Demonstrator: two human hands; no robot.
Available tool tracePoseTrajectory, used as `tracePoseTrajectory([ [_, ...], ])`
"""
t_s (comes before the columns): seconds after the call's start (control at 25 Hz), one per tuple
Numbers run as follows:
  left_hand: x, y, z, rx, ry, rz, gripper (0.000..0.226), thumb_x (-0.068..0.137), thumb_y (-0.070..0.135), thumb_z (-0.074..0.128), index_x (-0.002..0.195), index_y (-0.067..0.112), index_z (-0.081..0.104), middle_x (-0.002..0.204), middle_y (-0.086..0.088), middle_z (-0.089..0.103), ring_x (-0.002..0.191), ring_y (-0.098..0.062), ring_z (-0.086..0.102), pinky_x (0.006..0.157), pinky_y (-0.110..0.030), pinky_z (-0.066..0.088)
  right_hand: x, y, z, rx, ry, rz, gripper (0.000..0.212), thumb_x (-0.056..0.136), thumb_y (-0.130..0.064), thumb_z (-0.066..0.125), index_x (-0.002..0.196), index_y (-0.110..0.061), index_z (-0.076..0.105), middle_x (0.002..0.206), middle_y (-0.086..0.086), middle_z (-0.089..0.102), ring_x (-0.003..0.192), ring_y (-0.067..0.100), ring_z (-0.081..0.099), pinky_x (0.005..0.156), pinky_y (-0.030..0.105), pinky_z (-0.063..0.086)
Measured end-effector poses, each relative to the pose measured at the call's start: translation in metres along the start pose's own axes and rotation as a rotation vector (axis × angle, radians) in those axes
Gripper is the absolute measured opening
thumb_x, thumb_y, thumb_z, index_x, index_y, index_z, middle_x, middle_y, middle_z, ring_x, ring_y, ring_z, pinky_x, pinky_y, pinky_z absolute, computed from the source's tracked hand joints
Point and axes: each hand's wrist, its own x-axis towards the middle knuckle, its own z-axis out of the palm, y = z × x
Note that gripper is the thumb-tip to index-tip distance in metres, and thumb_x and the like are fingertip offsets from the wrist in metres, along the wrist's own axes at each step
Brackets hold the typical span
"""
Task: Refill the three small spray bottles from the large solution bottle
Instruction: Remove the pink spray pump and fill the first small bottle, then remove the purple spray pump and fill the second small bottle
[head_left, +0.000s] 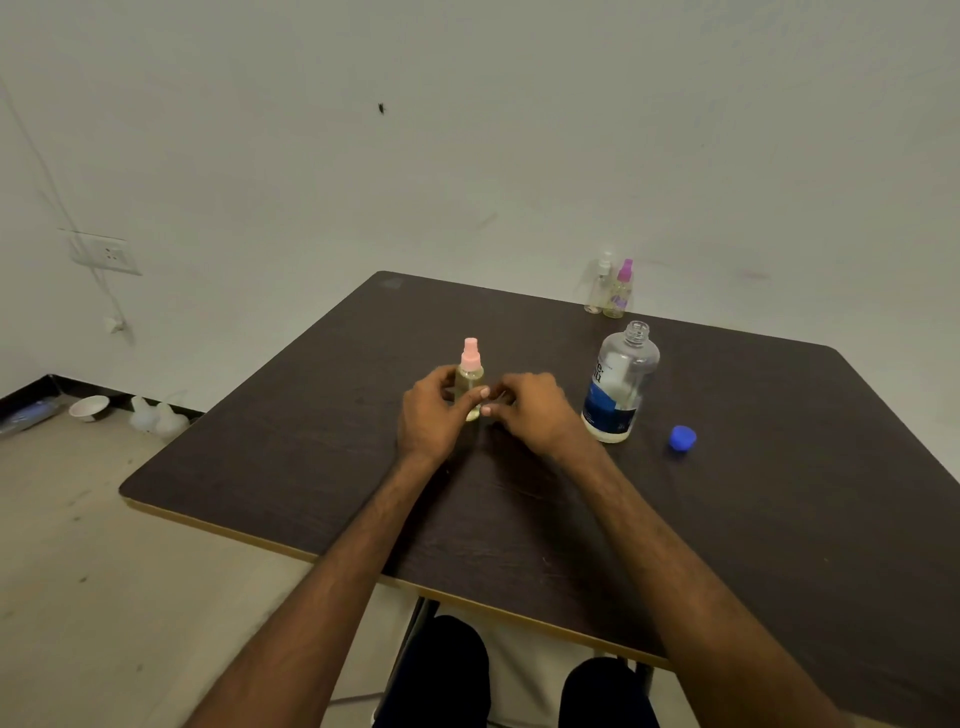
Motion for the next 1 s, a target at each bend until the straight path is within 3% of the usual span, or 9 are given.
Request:
tracePoseTrajectory([
  [0.2, 0.000, -0.002, -0.010, 0.068, -0.022, -0.026, 0.051, 0.076, 0.044, 0.082, 0.120, 0.022, 0.067, 0.110, 0.006, 0.074, 0.095, -0.006, 0.069, 0.084, -0.038, 0.060, 0.001, -0.004, 0.024, 0.042, 0.055, 0.012, 0.026, 0.091, -0.026, 0.067, 0.115, -0.018, 0.063, 0.106, 0.000, 0.067, 0.092, 0.010, 0.059, 0.086, 0.032, 0.052],
  [0.32, -0.005, 0.005, -0.017, 0.157, -0.023, -0.032, 0.066, 0.076, 0.045, 0.082, 0.133, 0.020, 0.058, 0.127, 0.001, 0.067, 0.114, -0.014, 0.064, 0.092, -0.037, 0.055, 0.002, -0.003, 0.026, 0.036, 0.096, 0.026, 0.029, 0.092, -0.027, 0.065, 0.119, -0.016, 0.062, 0.111, 0.002, 0.067, 0.095, 0.012, 0.062, 0.087, 0.031, 0.052],
  [0.4, -0.022, 0.012, -0.021, 0.148, 0.102, -0.025, 0.080, 0.075, 0.047, 0.081, 0.142, 0.019, 0.048, 0.140, 0.000, 0.056, 0.126, -0.016, 0.053, 0.099, -0.036, 0.049, -0.001, 0.000, 0.019, 0.046, 0.139, 0.026, 0.028, 0.094, -0.026, 0.063, 0.120, -0.015, 0.063, 0.113, 0.003, 0.067, 0.098, 0.013, 0.063, 0.089, 0.031, 0.053],
  [0.52, -0.051, 0.039, -0.013, 0.095, 0.329, 0.220, 0.048, 0.088, 0.033, 0.074, 0.130, 0.018, 0.056, 0.126, 0.003, 0.060, 0.112, -0.013, 0.056, 0.091, -0.024, 0.047, -0.008, 0.002, -0.009, 0.064, 0.325, -0.035, 0.018, 0.094, -0.023, 0.063, 0.109, -0.013, 0.067, 0.103, 0.002, 0.070, 0.090, 0.012, 0.065, 0.084, 0.028, 0.053],
  [0.64, -0.049, 0.074, 0.008, 0.055, 0.229, 0.429, 0.023, 0.095, 0.012, 0.063, 0.118, 0.010, 0.062, 0.112, -0.002, 0.066, 0.097, -0.013, 0.061, 0.094, -0.006, 0.038, -0.013, 0.000, -0.047, 0.170, 0.561, -0.128, 0.013, 0.093, -0.019, 0.063, 0.096, -0.011, 0.072, 0.088, 0.002, 0.073, 0.079, 0.013, 0.067, 0.078, 0.029, 0.054],
  [0.8, -0.016, 0.094, 0.045, 0.088, 0.039, 0.433, 0.029, 0.098, 0.006, 0.051, 0.127, 0.010, 0.058, 0.121, -0.001, 0.063, 0.109, -0.010, 0.059, 0.095, -0.024, 0.050, -0.013, 0.011, -0.114, 0.455, 0.768, -0.088, 0.013, 0.092, -0.020, 0.064, 0.093, -0.011, 0.073, 0.076, -0.001, 0.072, 0.067, 0.010, 0.068, 0.067, 0.026, 0.057],
  [0.88, 0.002, 0.091, 0.061, 0.148, -0.025, 0.392, 0.033, 0.099, 0.006, 0.048, 0.131, 0.012, 0.056, 0.128, -0.001, 0.061, 0.116, -0.013, 0.058, 0.098, -0.030, 0.050, -0.009, 0.030, -0.144, 0.614, 0.842, -0.020, 0.013, 0.092, -0.018, 0.064, 0.094, -0.009, 0.072, 0.074, 0.002, 0.072, 0.061, 0.011, 0.067, 0.061, 0.025, 0.057],
  [1.0, 0.025, 0.079, 0.081, 0.264, -0.120, 0.273, 0.040, 0.099, 0.003, 0.046, 0.136, 0.014, 0.052, 0.136, -0.002, 0.056, 0.124, -0.017, 0.054, 0.105, -0.034, 0.047, 0.003, 0.067, -0.165, 0.680, 0.872, 0.077, 0.015, 0.092, -0.016, 0.063, 0.096, -0.005, 0.072, 0.074, 0.004, 0.072, 0.062, 0.012, 0.067, 0.063, 0.023, 0.057],
])
